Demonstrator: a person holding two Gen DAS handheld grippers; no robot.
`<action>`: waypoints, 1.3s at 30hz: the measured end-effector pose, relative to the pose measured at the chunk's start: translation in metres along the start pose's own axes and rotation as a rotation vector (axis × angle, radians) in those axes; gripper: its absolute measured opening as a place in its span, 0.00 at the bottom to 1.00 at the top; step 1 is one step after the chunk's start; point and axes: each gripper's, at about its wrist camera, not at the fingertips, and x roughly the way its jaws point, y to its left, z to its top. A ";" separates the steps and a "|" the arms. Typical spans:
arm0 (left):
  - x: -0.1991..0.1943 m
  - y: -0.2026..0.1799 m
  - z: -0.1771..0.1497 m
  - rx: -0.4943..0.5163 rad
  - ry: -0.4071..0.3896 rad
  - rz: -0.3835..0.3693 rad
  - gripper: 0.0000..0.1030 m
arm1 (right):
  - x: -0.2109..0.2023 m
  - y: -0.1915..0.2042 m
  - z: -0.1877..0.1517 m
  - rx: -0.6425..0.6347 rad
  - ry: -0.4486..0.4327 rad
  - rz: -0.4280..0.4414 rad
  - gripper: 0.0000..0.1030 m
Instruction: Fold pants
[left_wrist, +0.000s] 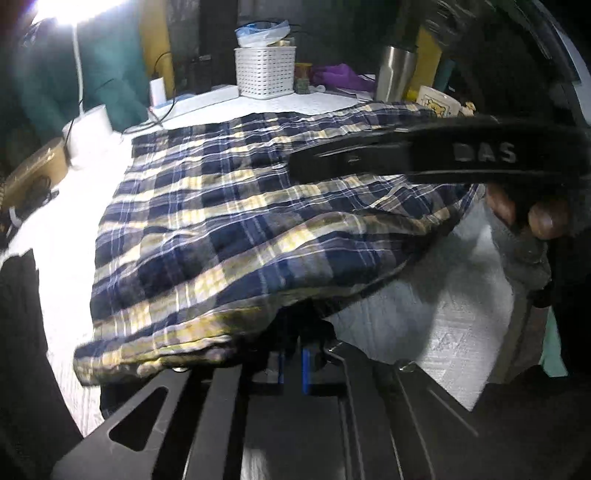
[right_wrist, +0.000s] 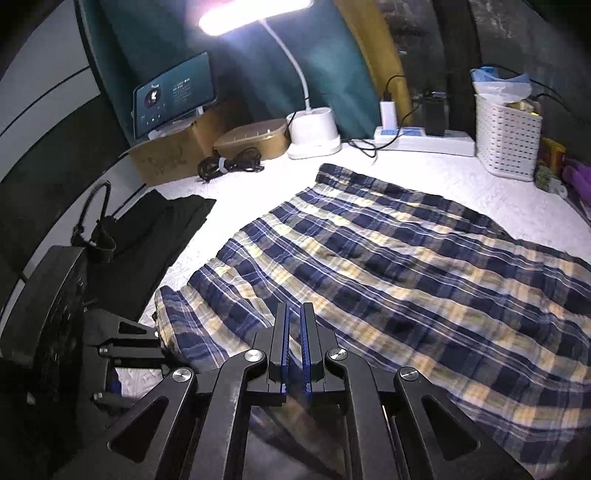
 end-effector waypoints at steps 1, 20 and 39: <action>-0.002 -0.001 -0.001 -0.003 0.002 0.004 0.02 | -0.004 0.000 -0.003 0.004 -0.003 -0.014 0.06; -0.038 -0.010 -0.028 -0.088 0.048 -0.043 0.02 | -0.045 0.000 -0.084 0.020 0.049 -0.287 0.82; -0.071 0.072 -0.008 -0.247 -0.045 0.133 0.47 | -0.024 0.011 -0.050 -0.008 -0.046 -0.284 0.93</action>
